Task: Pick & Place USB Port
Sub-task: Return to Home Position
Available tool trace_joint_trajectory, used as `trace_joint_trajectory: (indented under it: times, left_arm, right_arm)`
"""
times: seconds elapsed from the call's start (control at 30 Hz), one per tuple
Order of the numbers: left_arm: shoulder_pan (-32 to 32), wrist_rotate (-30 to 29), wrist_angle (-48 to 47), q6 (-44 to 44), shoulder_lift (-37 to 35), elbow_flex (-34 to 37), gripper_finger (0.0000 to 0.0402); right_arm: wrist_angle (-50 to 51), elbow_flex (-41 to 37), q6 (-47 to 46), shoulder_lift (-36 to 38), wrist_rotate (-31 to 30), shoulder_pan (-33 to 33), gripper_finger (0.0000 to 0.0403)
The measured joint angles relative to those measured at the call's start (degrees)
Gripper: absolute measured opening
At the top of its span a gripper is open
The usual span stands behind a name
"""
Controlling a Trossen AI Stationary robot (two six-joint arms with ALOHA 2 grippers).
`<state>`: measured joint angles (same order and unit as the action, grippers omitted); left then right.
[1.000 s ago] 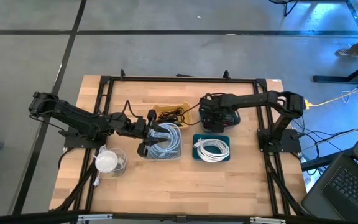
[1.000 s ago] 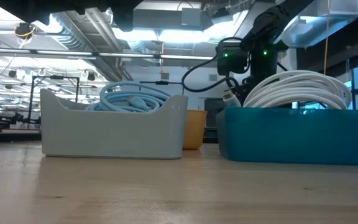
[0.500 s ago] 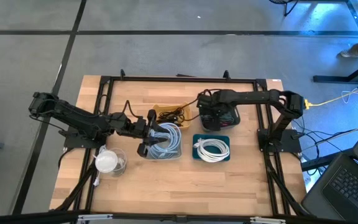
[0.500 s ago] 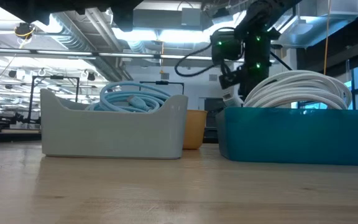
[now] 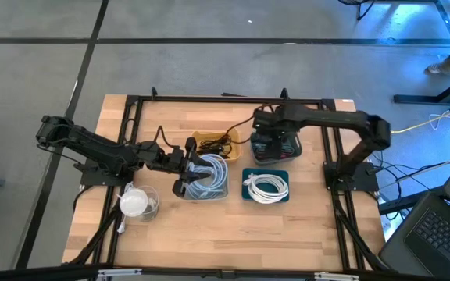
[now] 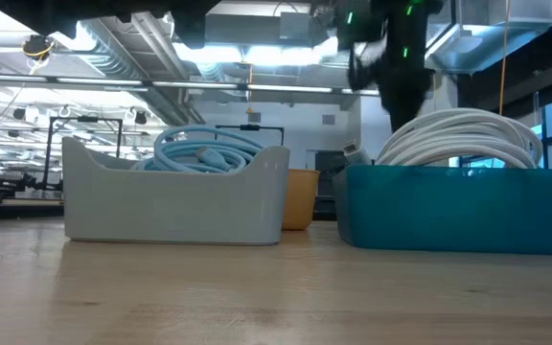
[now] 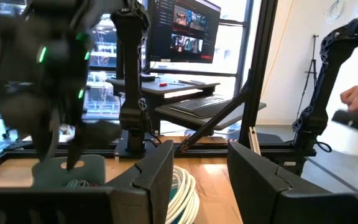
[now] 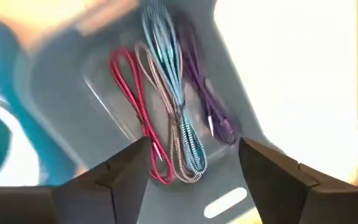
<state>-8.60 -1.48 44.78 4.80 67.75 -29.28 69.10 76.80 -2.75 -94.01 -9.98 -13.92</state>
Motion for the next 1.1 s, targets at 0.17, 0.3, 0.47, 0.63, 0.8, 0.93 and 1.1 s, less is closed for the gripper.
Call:
trace_joint_trajectory:
  times: [0.17,0.3,0.47,0.63,0.8,0.93,1.1]
  left_arm:
    - [0.02,0.00,0.00,0.00,0.00,0.00,0.0141]
    - [0.01,0.00,0.00,0.00,0.01,0.00,0.0141]
    - [0.02,0.00,0.00,0.00,0.02,0.00,0.0141]
    - [0.01,0.00,0.00,0.00,0.02,0.00,0.0141]
    - [0.02,0.00,0.00,0.01,0.02,0.00,0.0141]
    - [0.01,0.00,0.01,0.00,0.02,0.00,0.0141]
    - [0.02,0.00,0.00,0.00,0.02,0.00,0.0141]
  right_arm:
    - [-4.62,1.13,-5.59,8.95,1.36,3.23,0.0227]
    - [-11.30,1.11,-9.65,14.53,4.03,8.20,0.0214]
    - [-18.52,1.11,-15.72,16.88,0.06,17.56,0.0190]
    - [-19.31,-0.42,-26.07,15.83,-18.66,28.23,0.0149]
    - [-24.95,-9.09,-32.28,15.51,-29.66,34.02,0.0093]
    - [-48.16,-24.34,-29.16,21.48,-28.69,32.60,0.0026]
    - [-88.55,-45.75,-23.39,30.83,-14.50,25.42,0.0005]
